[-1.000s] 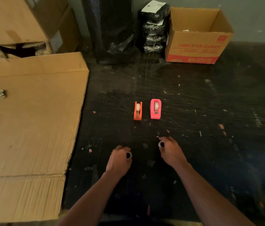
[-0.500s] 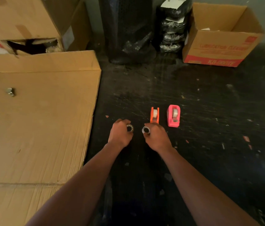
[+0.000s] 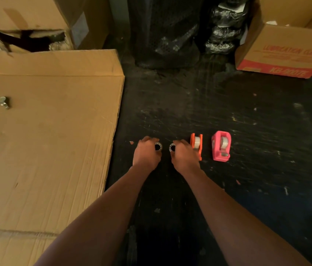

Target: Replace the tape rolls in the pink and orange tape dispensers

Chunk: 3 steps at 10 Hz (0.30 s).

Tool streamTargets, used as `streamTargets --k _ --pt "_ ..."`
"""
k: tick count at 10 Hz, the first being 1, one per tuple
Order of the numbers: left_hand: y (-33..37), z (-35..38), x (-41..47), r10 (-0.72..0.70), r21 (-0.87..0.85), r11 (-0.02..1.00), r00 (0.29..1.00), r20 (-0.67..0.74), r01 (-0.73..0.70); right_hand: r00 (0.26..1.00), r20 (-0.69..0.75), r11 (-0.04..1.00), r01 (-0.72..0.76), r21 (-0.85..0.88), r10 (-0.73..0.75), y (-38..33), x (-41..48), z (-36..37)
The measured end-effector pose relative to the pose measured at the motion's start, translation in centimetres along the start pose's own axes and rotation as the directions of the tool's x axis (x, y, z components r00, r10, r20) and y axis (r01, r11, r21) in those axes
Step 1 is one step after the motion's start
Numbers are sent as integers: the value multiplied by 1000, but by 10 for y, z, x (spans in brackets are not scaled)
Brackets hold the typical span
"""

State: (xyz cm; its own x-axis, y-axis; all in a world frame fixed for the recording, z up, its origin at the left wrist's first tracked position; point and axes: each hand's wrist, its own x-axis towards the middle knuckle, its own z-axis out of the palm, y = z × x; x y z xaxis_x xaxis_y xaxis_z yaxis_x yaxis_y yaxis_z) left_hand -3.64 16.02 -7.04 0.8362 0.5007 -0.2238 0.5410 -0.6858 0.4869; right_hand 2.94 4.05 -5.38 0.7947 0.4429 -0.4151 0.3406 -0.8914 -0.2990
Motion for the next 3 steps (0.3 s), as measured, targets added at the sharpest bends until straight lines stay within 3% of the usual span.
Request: streamTargets --k 2,3 --pt "2 -8 -14 -44 -83 996 999 -23 42 998 -47 993 49 104 -44 3 -20 -11" --pt "1 -11 -49 -96 -219 973 990 -103 72 990 -135 957 69 281 -32 12 -44 -20"
